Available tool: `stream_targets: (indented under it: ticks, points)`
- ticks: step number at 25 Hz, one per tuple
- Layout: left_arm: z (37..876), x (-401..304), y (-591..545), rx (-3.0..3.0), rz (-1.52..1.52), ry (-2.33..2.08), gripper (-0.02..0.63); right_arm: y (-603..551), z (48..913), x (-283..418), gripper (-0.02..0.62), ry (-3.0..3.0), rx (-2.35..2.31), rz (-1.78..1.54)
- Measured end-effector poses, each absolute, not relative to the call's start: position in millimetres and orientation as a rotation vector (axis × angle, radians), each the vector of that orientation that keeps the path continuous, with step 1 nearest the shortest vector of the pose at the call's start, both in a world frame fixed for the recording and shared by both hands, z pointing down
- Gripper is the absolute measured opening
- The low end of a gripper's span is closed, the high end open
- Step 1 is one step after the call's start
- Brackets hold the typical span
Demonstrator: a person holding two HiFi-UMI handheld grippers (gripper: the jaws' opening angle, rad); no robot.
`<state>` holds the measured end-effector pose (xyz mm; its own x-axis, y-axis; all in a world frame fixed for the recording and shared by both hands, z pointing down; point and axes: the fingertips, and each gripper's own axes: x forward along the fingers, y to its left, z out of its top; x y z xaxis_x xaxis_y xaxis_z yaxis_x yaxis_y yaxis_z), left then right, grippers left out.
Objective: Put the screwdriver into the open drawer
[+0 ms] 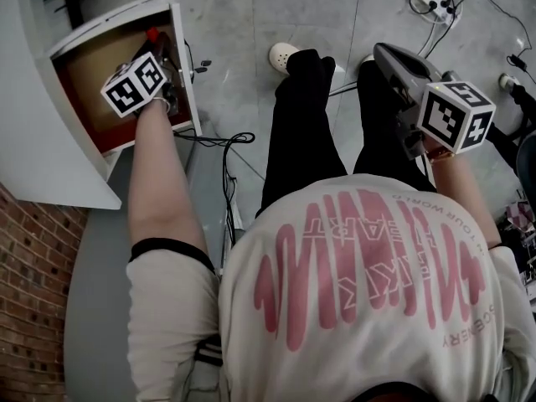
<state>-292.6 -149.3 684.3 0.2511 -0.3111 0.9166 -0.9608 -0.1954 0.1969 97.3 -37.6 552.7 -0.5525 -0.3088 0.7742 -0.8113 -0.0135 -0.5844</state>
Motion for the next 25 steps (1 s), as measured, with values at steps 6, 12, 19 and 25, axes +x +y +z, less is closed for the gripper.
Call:
stream_targets:
  ticks: [6, 12, 19, 25]
  points:
    - [695, -289, -152, 1.669, 1.007, -1.182, 0.112, -33, 564, 102, 0.011, -1.830, 1.159, 1.649]
    - [705, -295, -147, 1.645, 1.029, -1.157, 0.109, -28, 575, 102, 0.011, -1.802, 1.171, 1.703]
    - [717, -302, -136, 1.589, 1.094, -1.115, 0.104, -26, 578, 92, 0.011, -1.809, 1.156, 1.717]
    - [718, -303, -133, 1.599, 1.101, -1.115, 0.104, -22, 579, 89, 0.011, -1.810, 1.145, 1.715]
